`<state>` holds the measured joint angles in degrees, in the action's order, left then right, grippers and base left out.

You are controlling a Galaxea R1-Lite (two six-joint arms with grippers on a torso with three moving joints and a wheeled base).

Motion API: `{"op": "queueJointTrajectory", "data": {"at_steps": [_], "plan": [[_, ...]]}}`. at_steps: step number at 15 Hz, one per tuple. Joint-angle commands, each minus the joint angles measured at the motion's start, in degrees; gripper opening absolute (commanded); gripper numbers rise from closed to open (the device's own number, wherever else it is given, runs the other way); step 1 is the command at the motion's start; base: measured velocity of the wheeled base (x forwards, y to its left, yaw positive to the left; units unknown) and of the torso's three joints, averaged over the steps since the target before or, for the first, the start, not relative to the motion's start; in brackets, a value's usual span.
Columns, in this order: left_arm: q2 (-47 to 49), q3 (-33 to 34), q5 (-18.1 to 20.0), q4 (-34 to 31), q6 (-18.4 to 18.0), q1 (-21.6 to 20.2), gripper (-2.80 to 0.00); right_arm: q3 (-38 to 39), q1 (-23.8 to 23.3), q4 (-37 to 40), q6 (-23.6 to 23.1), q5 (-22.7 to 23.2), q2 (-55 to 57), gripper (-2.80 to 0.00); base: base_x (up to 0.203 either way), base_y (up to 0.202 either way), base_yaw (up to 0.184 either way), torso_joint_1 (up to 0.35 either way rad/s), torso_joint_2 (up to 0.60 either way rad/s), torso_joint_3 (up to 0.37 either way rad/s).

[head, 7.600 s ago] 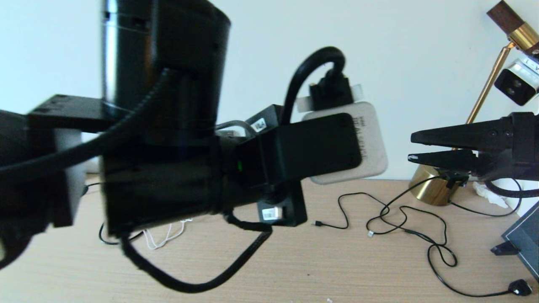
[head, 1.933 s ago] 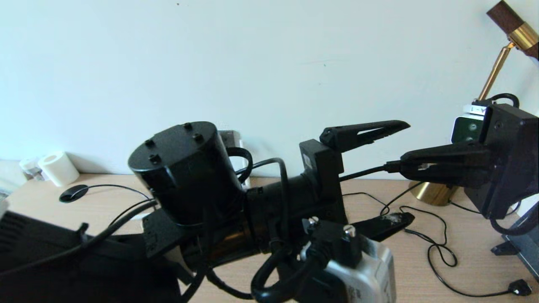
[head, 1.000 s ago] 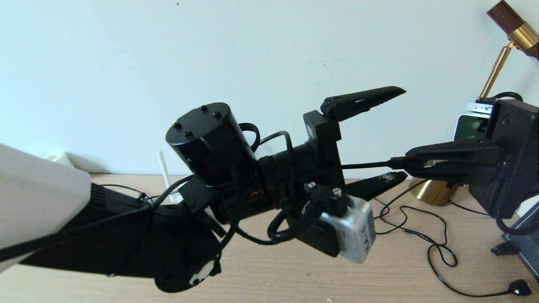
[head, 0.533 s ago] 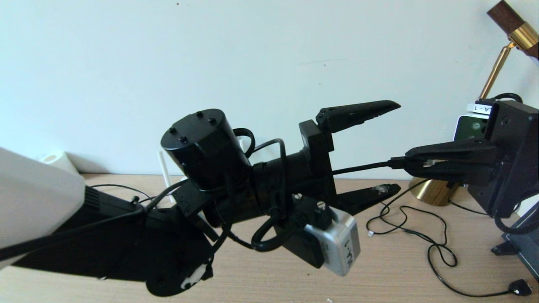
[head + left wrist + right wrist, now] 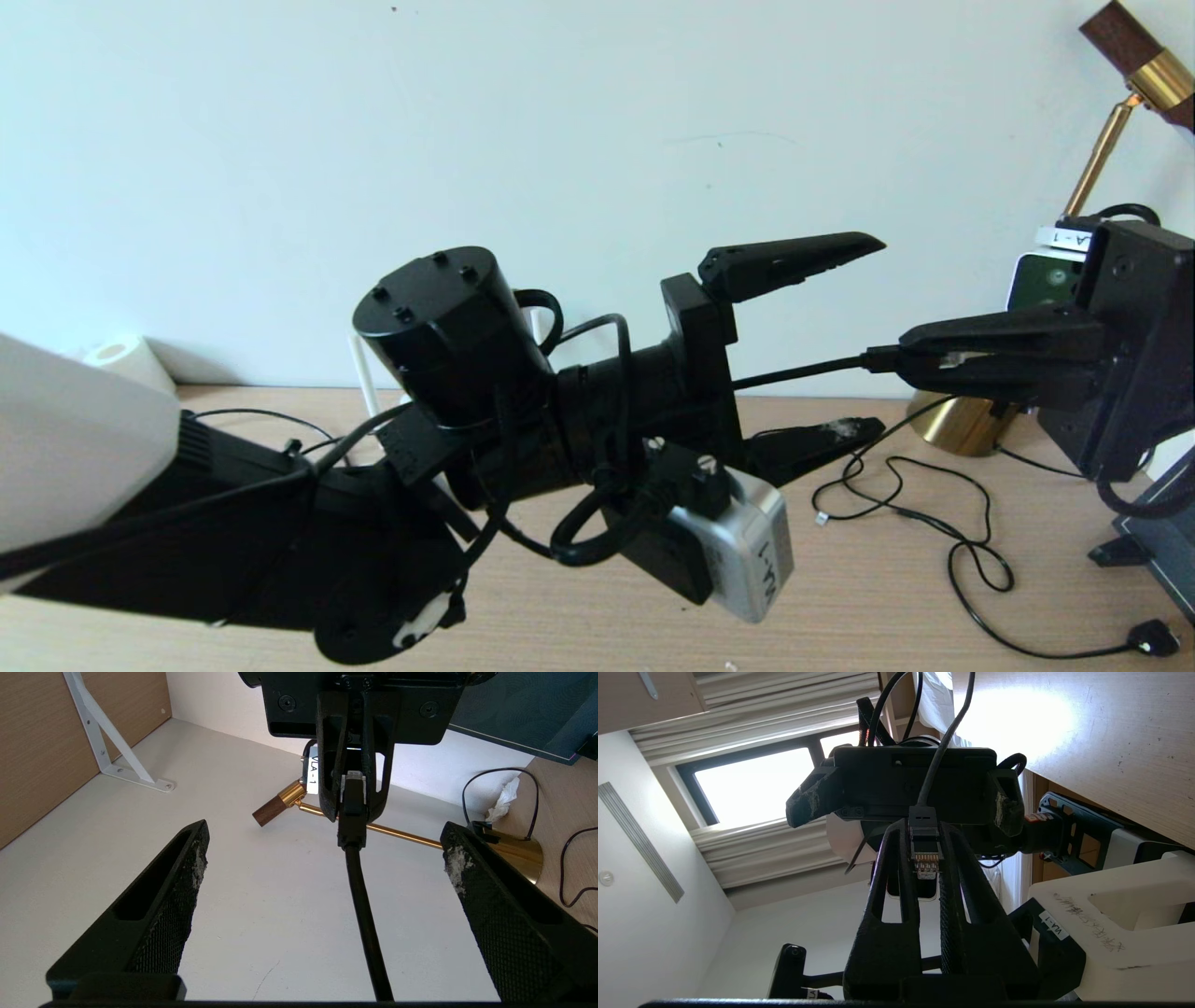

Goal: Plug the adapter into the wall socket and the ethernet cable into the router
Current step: Align cable and router interface

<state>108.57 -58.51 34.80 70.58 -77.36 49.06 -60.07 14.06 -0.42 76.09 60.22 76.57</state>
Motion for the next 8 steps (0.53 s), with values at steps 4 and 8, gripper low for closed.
{"op": "queueJointTrajectory", "data": {"at_steps": [4,8], "plan": [[0.24,-0.11,0.17,0.17,-0.33,0.17,0.00,0.04,0.09,-0.02,0.37,0.42,0.07,-2.80,0.000,0.000,0.000,0.000,0.00,0.000],[0.41,-0.11,0.08,0.17,-0.33,0.50,-2.80,0.13,0.18,-0.11,0.28,0.42,0.16,-2.80,0.000,0.000,0.000,0.000,0.00,0.000]]}}
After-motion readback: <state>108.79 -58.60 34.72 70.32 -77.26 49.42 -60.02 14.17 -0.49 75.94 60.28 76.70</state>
